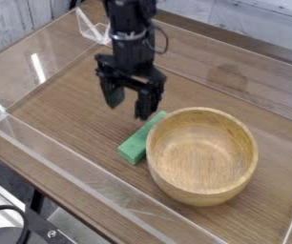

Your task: Remove the green block from inside the brown bowl and put it on the table

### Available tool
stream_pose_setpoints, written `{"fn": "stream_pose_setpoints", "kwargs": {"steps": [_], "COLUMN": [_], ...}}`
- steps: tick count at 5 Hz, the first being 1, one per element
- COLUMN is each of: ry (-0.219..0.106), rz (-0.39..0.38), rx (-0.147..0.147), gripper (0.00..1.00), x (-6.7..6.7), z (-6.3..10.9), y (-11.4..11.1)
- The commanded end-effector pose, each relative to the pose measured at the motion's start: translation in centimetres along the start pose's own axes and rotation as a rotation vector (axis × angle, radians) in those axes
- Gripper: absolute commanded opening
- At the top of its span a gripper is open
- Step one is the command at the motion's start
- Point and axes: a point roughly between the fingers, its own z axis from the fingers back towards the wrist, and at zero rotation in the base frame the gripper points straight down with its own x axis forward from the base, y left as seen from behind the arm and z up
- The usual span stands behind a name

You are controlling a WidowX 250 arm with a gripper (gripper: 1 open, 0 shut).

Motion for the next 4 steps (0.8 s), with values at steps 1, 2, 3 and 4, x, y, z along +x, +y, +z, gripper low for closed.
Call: {"fn": "stream_pose_setpoints", "kwargs": {"steps": [1,2,3,4], "ry": [-0.117,-0.133,-0.113,-0.096], "rz": [0.003,0.004,0.004,0.004], "rx": [-0.001,0.0,-0.001,-0.001], "gripper": [1.0,1.0,1.0,1.0], "x": [1.1,1.2,0.7,0.3], "z": [4.8,5.9,5.1,4.5], "y": [0.4,0.6,0.5,0.4]}}
